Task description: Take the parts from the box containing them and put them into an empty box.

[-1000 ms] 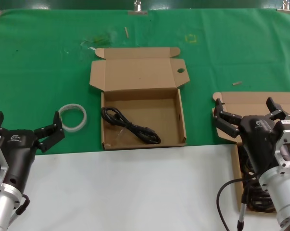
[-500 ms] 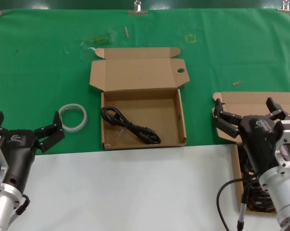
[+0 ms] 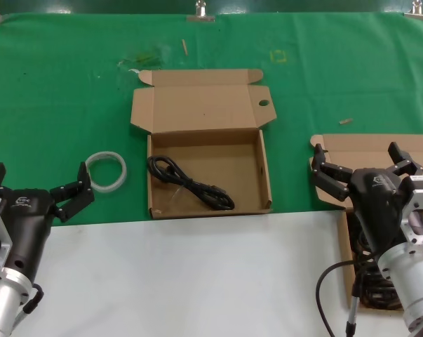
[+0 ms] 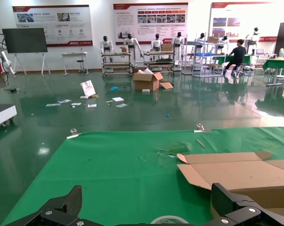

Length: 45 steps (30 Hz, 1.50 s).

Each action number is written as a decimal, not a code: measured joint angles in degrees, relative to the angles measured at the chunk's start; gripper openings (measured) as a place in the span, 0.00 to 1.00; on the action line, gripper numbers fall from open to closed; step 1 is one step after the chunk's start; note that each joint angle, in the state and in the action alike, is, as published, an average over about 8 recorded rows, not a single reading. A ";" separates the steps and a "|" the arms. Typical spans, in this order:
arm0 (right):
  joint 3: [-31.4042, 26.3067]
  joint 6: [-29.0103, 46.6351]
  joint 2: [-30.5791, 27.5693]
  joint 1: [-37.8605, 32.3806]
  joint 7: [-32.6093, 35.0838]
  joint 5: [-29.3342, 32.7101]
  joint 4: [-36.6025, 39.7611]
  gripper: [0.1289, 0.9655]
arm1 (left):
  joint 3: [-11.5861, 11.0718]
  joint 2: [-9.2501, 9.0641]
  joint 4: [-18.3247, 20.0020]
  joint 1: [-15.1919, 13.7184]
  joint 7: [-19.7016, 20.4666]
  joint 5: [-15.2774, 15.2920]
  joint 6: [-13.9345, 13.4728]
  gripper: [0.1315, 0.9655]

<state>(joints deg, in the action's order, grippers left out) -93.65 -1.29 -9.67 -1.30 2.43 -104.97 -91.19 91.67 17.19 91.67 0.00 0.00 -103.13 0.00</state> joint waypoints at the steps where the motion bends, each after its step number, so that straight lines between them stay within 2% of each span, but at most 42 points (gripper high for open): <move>1: 0.00 0.00 0.00 0.00 0.00 0.00 0.00 1.00 | 0.00 0.00 0.00 0.00 0.00 0.00 0.00 1.00; 45: 0.00 0.00 0.00 0.00 0.00 0.00 0.00 1.00 | 0.00 0.00 0.00 0.00 0.00 0.00 0.00 1.00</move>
<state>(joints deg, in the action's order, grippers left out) -93.65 -1.29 -9.67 -1.30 2.43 -104.97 -91.19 91.67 17.19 91.67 0.00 0.00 -103.13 0.00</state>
